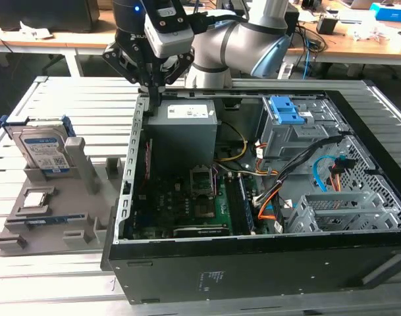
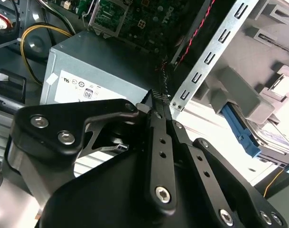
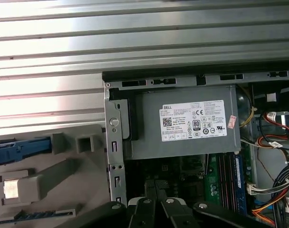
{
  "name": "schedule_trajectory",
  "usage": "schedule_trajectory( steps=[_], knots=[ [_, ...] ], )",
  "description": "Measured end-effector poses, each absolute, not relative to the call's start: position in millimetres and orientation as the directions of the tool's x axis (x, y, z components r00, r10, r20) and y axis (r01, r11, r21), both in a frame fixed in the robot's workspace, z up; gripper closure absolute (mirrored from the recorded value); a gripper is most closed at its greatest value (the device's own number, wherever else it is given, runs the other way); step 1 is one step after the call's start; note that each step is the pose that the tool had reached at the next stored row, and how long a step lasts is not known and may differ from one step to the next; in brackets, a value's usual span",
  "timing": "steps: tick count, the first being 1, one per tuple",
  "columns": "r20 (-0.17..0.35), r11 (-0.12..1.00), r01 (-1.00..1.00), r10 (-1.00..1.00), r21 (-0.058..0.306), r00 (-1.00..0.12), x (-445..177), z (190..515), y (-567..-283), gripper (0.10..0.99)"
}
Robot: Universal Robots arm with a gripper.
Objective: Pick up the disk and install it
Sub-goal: 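Reach for the disk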
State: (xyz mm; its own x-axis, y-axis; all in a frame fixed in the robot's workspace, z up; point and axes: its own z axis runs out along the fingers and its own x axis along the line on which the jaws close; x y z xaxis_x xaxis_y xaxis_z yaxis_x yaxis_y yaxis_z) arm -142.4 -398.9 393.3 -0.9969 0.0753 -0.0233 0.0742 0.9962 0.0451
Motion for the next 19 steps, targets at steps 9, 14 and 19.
schedule_trajectory(
  steps=[9,14,19],
  knots=[
    [-0.023,0.996,0.074,0.075,0.045,-0.997,-164.9,393.2,-398.8,0.98],
    [-0.023,0.996,0.074,0.075,0.045,-0.997,-188.3,393.2,-398.9,0.98],
    [-0.023,0.996,0.074,0.075,0.045,-0.997,-205.2,393.2,-398.9,0.98]
  ],
)
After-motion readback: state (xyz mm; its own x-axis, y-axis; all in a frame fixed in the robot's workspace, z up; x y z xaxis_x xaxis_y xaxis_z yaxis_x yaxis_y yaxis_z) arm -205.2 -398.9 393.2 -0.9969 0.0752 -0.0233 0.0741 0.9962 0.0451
